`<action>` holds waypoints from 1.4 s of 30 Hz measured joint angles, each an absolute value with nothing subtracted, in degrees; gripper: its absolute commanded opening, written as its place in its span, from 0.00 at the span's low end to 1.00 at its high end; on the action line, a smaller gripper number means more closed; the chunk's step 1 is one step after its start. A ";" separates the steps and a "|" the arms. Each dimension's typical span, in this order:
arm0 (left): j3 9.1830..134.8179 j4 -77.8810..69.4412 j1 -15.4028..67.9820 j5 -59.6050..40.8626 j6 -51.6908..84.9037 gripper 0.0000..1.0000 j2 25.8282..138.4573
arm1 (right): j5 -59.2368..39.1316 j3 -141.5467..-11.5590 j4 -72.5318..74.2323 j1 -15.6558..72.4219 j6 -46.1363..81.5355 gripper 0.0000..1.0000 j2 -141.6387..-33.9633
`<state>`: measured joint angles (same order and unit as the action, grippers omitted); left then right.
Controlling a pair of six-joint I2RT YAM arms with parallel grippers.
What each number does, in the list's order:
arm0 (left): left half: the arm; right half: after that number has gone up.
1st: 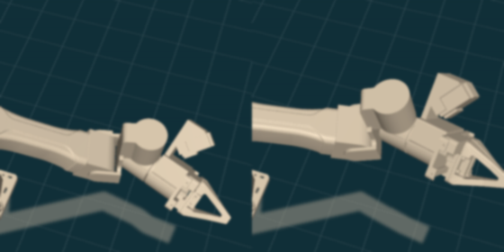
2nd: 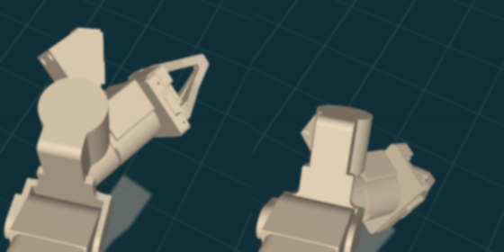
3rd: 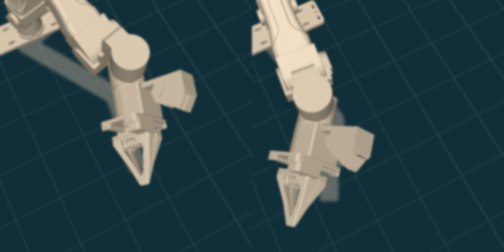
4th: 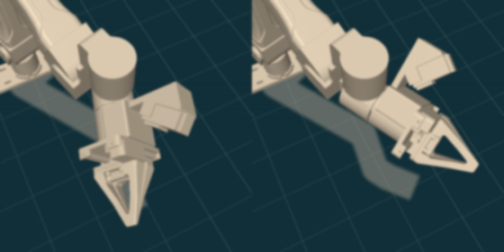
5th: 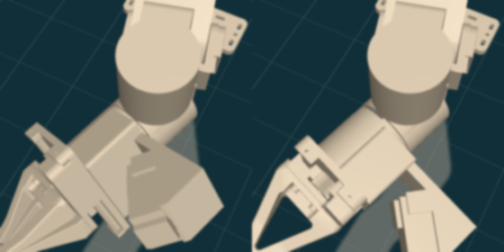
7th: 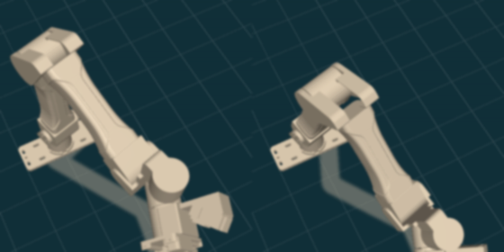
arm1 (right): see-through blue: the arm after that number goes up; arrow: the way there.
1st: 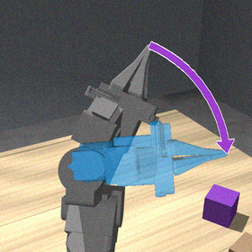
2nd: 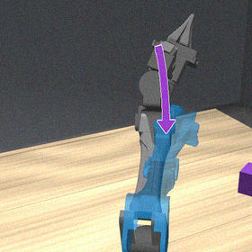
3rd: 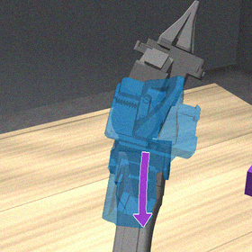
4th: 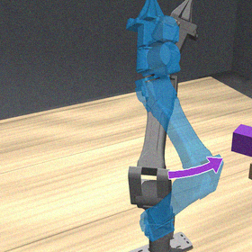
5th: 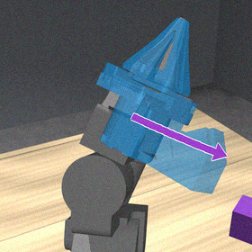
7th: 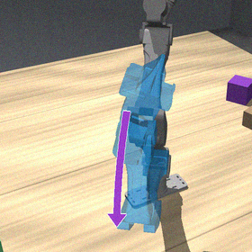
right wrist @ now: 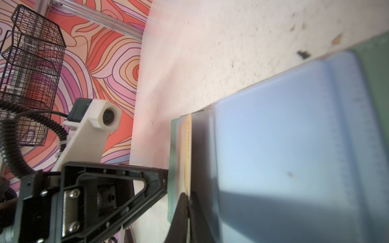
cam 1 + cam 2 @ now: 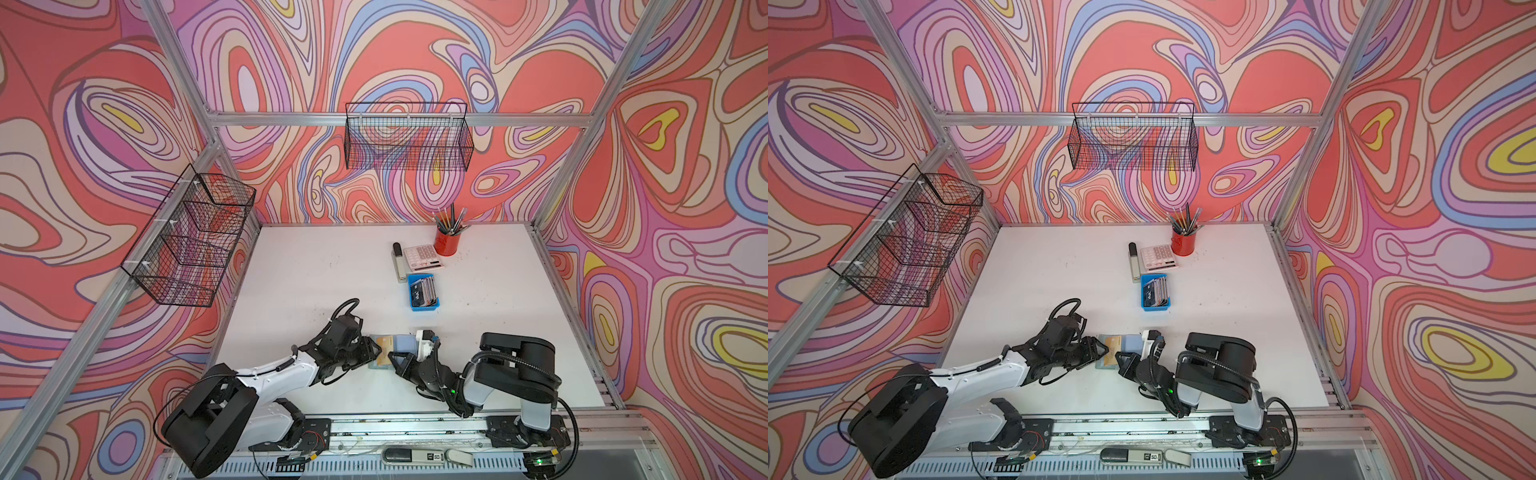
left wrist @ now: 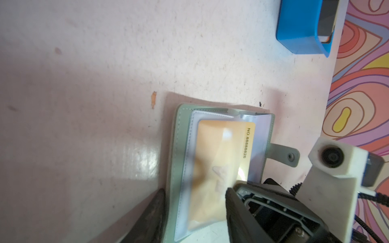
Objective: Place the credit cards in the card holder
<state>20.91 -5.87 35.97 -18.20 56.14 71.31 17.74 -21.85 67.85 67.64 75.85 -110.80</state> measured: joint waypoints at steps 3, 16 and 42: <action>20.91 -5.87 35.97 -18.20 56.14 0.49 71.31 | 17.72 -23.31 65.47 67.64 75.55 0.00 -110.67; 20.91 -5.87 35.97 -18.17 56.14 0.49 71.31 | 22.06 -29.76 35.86 67.90 69.73 0.28 -99.70; 20.91 -5.39 35.97 -18.13 56.14 0.49 70.67 | 22.39 -38.06 22.48 67.90 62.17 0.21 -101.21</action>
<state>20.91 -5.39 35.97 -18.13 56.14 70.67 22.39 -38.06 22.48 67.90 62.17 -101.21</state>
